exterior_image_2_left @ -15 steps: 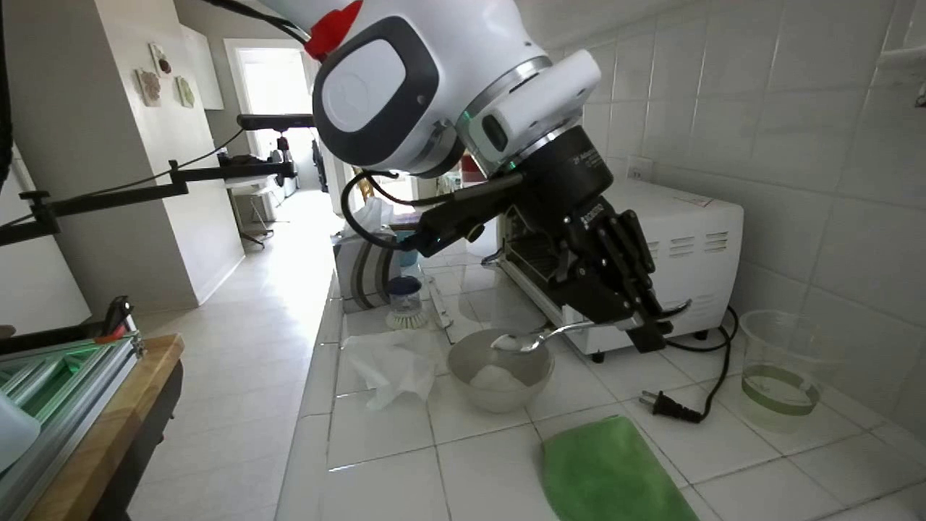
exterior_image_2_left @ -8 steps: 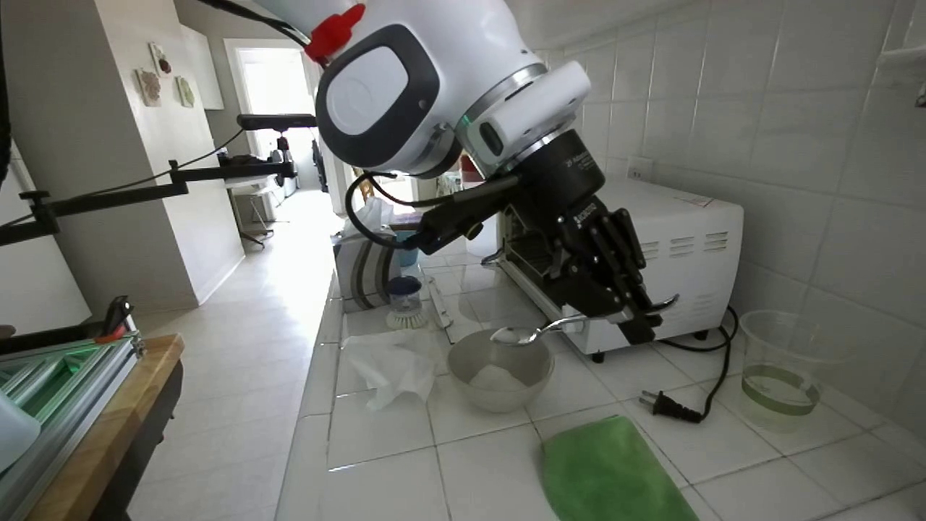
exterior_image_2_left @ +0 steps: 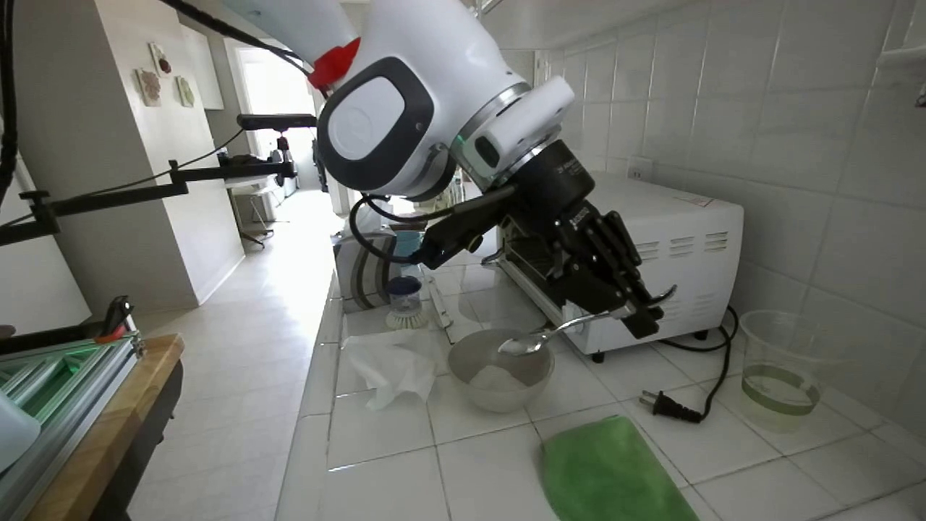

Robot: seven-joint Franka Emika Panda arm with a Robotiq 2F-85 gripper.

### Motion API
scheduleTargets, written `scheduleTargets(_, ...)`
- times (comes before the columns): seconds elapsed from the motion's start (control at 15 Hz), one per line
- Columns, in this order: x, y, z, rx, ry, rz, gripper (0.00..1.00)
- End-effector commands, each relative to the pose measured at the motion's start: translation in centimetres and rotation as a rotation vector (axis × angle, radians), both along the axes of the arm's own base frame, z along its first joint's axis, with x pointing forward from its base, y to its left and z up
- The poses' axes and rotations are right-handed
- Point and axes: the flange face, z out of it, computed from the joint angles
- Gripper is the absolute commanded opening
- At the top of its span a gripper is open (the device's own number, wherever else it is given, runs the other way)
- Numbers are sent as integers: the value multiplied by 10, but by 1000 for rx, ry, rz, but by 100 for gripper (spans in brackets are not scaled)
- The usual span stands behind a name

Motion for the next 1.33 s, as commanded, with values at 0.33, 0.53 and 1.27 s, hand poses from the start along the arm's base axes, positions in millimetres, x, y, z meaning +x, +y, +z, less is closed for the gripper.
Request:
scheduleTargets(0.33,-6,29,-2,-140,-72,120,5)
scheduleTargets(0.53,-10,41,-3,-183,-95,162,5)
scheduleTargets(1.27,-20,62,-5,-349,-170,259,5)
